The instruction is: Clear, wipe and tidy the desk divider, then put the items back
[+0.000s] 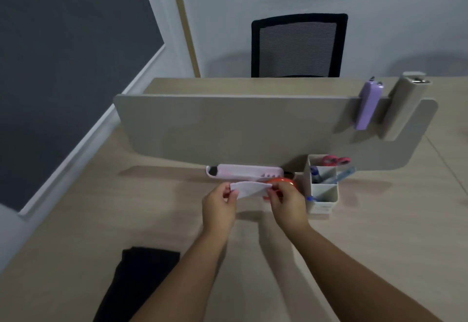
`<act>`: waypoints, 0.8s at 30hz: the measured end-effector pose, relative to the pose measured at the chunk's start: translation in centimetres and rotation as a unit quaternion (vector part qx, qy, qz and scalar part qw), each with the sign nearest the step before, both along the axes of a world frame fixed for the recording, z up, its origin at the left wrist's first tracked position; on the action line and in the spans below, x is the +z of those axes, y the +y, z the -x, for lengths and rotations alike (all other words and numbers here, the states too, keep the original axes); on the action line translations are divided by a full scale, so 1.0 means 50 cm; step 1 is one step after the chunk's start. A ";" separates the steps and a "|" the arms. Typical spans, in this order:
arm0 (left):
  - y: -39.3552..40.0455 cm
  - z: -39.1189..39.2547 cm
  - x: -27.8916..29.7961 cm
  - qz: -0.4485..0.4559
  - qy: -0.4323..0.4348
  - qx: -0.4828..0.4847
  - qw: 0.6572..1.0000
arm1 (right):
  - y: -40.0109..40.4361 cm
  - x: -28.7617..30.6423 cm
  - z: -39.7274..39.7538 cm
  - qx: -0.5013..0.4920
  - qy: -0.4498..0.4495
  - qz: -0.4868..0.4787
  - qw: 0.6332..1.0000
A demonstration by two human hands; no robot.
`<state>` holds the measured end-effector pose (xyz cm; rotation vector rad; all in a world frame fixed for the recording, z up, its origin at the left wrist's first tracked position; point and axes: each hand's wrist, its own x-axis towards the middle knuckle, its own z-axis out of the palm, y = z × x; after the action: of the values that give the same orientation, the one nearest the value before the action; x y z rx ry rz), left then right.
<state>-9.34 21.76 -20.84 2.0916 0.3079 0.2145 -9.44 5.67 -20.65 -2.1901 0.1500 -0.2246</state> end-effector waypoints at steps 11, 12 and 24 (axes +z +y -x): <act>0.046 -0.226 -0.092 -0.043 -0.046 -0.032 0.998 | 0.045 -0.053 -0.188 -0.047 0.032 0.192 0.980; 0.046 -0.231 -0.103 -0.045 -0.040 -0.034 0.998 | 0.046 -0.059 -0.190 -0.056 0.053 0.203 0.976; 0.049 -0.247 -0.126 0.114 0.056 0.026 0.992 | 0.040 -0.069 -0.206 -0.142 0.116 0.196 0.963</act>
<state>3.00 24.20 -27.13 1.8741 0.4352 0.0873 0.84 7.65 -24.09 -2.5817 0.5982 -0.1649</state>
